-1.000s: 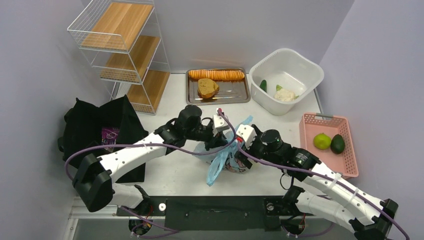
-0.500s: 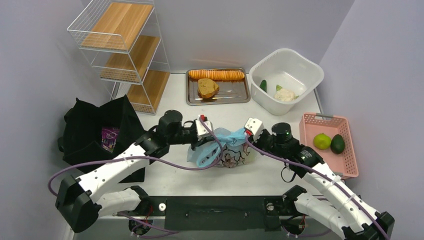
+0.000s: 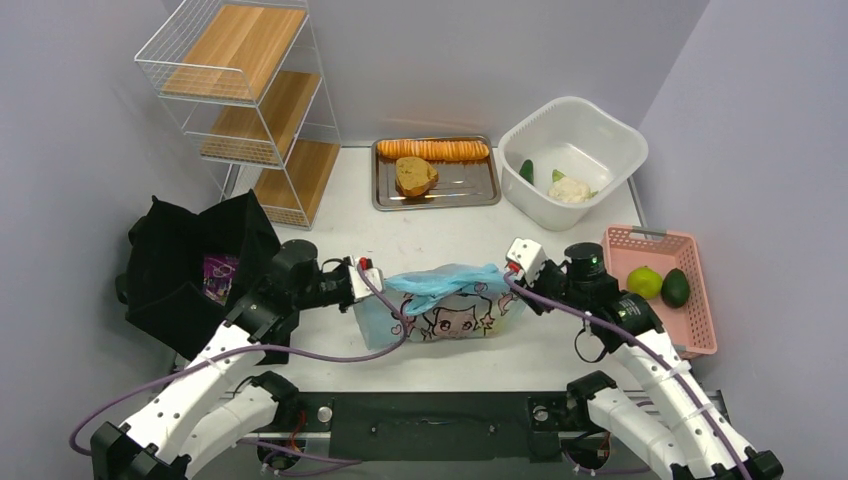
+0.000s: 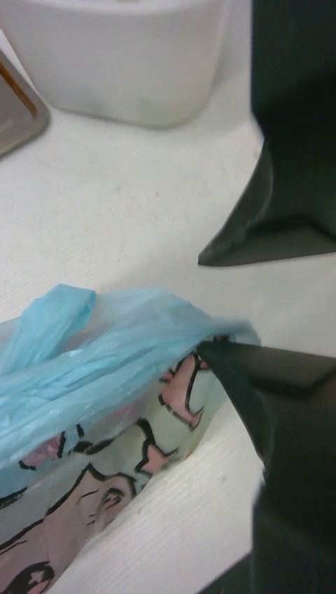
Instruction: Untie the knot of the grocery bags and take out the mixed food
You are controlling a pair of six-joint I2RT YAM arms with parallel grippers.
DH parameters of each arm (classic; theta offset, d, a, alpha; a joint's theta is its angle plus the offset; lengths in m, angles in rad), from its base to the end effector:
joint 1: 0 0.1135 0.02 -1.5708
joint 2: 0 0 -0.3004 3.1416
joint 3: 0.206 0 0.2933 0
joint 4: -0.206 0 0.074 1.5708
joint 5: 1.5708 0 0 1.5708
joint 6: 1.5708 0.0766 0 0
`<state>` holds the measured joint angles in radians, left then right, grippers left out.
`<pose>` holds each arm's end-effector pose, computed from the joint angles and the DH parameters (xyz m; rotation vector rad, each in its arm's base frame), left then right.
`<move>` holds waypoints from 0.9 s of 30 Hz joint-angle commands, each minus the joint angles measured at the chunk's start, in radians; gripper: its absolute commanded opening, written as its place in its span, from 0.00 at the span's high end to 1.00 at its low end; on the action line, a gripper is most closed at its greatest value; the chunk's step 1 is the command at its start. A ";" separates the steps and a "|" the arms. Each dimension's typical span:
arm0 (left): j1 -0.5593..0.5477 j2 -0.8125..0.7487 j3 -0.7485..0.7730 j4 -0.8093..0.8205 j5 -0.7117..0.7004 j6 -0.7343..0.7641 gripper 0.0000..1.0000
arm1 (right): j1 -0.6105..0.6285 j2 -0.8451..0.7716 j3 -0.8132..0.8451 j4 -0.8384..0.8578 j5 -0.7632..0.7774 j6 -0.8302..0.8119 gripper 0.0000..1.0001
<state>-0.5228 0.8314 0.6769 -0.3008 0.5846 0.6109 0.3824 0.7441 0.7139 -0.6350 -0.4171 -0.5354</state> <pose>0.1819 -0.1536 0.2899 1.3561 1.4487 -0.5327 0.1750 0.1038 0.2794 -1.1691 1.8585 0.3796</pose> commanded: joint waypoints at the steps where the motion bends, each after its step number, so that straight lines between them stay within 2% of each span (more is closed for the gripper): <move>1: -0.102 -0.019 0.035 -0.014 -0.085 0.051 1.00 | 0.107 0.066 0.155 -0.025 0.042 0.082 0.46; 2: -0.143 -0.007 0.042 -0.006 -0.109 0.053 1.00 | 0.171 0.080 0.177 -0.019 0.053 0.101 0.40; 6: -0.195 0.045 0.065 0.025 -0.127 0.059 1.00 | 0.295 0.157 0.256 0.042 0.089 0.185 0.34; 13: -0.199 0.082 0.085 0.043 -0.143 0.072 1.00 | 0.353 0.277 0.289 0.041 0.090 0.155 0.39; 19: -0.199 0.081 0.068 0.030 -0.151 0.084 1.00 | 0.404 0.287 0.305 0.025 0.056 0.195 0.38; 27: -0.198 0.090 0.059 0.025 -0.147 0.091 1.00 | 0.475 0.290 0.364 0.044 0.104 0.253 0.37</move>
<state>-0.7185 0.9169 0.7078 -0.3031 0.4397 0.6888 0.8455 1.0416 0.9855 -0.6292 -0.3302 -0.3435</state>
